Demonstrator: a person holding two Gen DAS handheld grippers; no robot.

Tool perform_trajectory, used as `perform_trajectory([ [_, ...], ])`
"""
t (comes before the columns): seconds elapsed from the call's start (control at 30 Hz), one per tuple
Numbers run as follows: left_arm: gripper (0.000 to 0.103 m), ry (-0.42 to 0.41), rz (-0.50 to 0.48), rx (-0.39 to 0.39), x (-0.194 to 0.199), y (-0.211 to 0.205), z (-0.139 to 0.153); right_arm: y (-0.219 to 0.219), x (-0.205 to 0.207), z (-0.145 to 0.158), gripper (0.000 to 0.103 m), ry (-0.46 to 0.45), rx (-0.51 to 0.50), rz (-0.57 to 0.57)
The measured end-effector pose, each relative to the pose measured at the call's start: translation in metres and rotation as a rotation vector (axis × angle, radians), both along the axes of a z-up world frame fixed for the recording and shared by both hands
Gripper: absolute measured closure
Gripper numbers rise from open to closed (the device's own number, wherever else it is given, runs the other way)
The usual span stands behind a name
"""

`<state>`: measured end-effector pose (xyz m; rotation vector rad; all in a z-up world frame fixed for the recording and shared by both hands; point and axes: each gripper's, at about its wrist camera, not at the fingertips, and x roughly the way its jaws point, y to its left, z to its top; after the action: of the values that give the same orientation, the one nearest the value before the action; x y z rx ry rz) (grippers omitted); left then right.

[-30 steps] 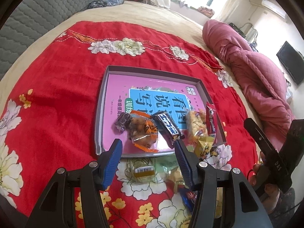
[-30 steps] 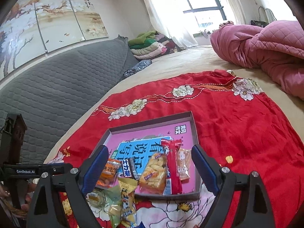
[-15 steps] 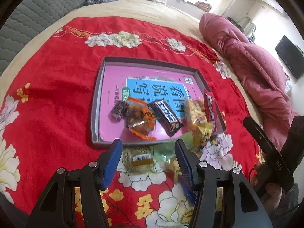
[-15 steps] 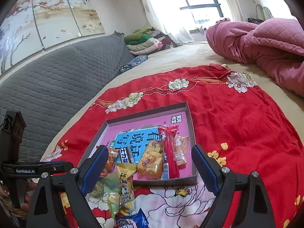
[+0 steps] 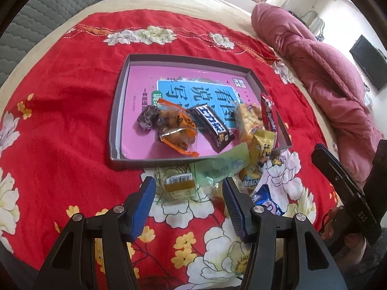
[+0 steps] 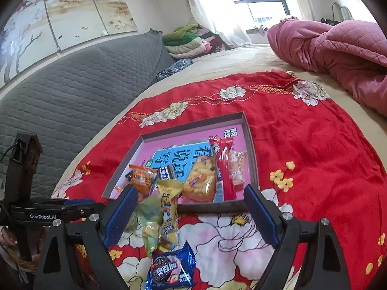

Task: Organize snacks
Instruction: 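Move both tools toward the blue Oreo pack and remaining snacks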

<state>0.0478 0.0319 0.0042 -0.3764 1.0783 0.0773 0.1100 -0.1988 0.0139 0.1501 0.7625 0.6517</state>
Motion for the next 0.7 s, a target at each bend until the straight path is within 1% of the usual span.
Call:
perform_trajectory([
  [0.2, 0.044, 0.022, -0.012, -0.002, -0.002, -0.003, -0.006, 0.006, -0.007, -0.003, 0.009, 0.01, -0.023, 0.026],
  [0.4, 0.044, 0.039, -0.007, -0.019, -0.004, -0.002, -0.013, 0.01, -0.013, -0.01, 0.007, 0.076, -0.019, 0.068],
  [0.53, 0.044, 0.05, -0.012, -0.027, -0.003, -0.003, -0.019, 0.014, -0.02, -0.017, 0.007, 0.102, -0.068, 0.082],
  [0.7, 0.044, 0.06, -0.017, -0.036, -0.003, -0.003, -0.024, 0.026, -0.029, -0.027, 0.007, 0.11, -0.169, 0.109],
])
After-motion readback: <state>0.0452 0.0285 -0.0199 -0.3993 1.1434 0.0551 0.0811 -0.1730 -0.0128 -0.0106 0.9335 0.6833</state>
